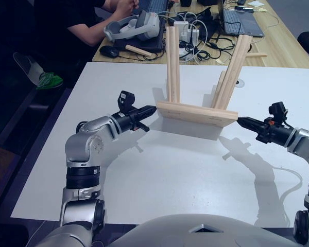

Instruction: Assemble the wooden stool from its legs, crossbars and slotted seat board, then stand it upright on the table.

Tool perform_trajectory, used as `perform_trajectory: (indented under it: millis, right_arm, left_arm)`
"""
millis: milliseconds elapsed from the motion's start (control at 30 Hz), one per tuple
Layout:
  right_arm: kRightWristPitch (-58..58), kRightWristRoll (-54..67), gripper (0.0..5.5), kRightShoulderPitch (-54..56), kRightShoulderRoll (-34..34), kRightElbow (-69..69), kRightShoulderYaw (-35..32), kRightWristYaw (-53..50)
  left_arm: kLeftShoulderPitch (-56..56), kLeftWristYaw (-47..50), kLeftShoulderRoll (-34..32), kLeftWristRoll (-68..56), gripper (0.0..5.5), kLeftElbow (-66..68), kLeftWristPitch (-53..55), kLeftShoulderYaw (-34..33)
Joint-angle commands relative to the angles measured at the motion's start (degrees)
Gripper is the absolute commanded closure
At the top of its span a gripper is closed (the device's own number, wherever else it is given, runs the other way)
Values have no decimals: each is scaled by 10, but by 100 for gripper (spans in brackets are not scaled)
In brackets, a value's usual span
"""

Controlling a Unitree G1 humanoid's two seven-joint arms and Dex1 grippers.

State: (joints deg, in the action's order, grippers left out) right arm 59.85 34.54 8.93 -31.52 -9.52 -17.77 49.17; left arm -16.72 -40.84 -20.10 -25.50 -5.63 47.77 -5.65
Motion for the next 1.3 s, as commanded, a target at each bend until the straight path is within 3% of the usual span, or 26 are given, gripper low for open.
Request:
perform_trajectory:
  millis: [33, 500, 767, 1100, 1300]
  right_arm:
    - [15, 94, 550, 38, 64, -47, 51, 35]
    - [-2, 72, 550, 27, 59, -30, 50, 34]
    - [-56, 19, 550, -20, 3, 28, 34, 37]
    - [-136, -94, 550, 9, -22, 118, 92, -48]
    - [-168, -172, 550, 34, -22, 168, 150, -103]
  left_arm:
    - [-39, -84, 75, -101, 549, -50, 13, 74]
    - [-24, -72, 55, -64, 549, -32, -8, 91]
    - [-3, 2, 34, 17, 549, 53, -75, 69]
    - [-7, 64, 16, 59, 549, 94, -90, 66]
    - [-18, 71, 12, 103, 549, 122, -107, 104]
